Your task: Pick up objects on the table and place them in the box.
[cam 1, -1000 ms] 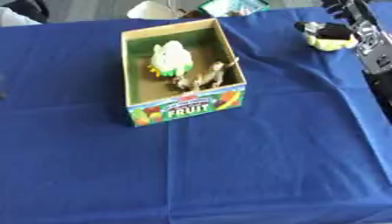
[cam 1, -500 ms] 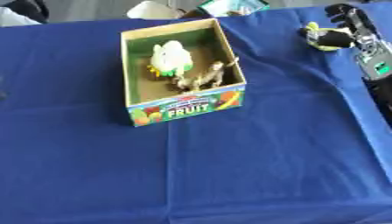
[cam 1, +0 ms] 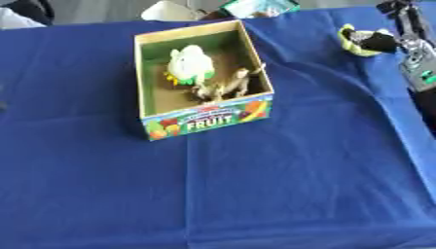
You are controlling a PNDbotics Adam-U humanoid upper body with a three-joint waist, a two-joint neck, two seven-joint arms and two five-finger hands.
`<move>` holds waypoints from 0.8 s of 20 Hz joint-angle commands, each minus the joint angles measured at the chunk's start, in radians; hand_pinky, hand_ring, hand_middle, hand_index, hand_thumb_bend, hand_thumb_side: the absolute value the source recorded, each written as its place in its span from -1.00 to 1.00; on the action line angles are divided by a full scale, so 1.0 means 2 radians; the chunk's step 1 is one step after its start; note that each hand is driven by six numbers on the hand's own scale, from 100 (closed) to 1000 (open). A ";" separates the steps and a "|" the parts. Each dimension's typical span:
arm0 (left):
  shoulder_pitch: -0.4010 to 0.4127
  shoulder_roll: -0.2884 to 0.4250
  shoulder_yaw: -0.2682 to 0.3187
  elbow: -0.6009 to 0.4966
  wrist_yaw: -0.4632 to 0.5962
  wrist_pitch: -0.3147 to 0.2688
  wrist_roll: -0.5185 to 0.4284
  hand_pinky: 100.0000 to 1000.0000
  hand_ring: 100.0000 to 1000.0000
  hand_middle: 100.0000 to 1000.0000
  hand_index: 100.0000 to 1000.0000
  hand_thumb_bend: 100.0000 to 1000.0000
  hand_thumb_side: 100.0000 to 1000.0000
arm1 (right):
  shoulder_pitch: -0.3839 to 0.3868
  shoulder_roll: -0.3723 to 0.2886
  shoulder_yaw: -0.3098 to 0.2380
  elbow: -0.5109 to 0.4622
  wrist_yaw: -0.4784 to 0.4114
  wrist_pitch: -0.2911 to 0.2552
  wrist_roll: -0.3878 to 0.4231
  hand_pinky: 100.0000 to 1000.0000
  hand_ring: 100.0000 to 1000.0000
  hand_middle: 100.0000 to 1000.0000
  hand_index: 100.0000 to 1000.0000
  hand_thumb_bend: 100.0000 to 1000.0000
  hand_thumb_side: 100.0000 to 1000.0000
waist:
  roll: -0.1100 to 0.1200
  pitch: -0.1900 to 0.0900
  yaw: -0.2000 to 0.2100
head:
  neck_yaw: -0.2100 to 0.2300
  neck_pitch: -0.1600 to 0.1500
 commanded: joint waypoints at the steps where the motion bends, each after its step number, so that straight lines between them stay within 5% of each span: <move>1: -0.003 0.010 0.004 -0.008 0.000 -0.001 0.002 -0.01 0.20 0.24 0.51 -0.53 0.14 | -0.008 -0.018 -0.002 -0.014 0.025 0.007 -0.014 0.68 0.66 0.52 0.64 0.11 -0.34 | -0.002 -0.007 0.000 | 0.001 -0.003; 16: -0.003 0.009 0.004 -0.008 0.001 -0.001 0.002 -0.01 0.20 0.24 0.51 -0.53 0.14 | -0.007 -0.010 -0.001 -0.007 0.061 0.019 -0.011 0.67 0.64 0.48 0.63 0.08 -0.36 | 0.000 -0.007 0.000 | 0.000 -0.003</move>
